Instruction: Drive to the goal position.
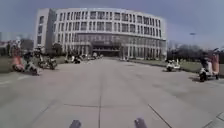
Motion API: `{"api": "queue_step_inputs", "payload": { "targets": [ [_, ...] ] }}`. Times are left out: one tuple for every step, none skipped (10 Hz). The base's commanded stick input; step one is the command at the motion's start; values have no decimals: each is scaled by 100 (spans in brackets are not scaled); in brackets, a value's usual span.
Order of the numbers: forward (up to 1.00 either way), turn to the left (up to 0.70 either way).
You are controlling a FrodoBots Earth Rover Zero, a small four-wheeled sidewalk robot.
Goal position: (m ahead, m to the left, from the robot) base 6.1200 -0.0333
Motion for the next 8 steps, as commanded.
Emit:
{"api": "queue_step_inputs", "payload": {
  "targets": [
    [85,1],
    [85,1],
    [85,1],
    [85,1],
    [85,1],
    [85,1],
    [85,1],
    [85,1]
  ]
}}
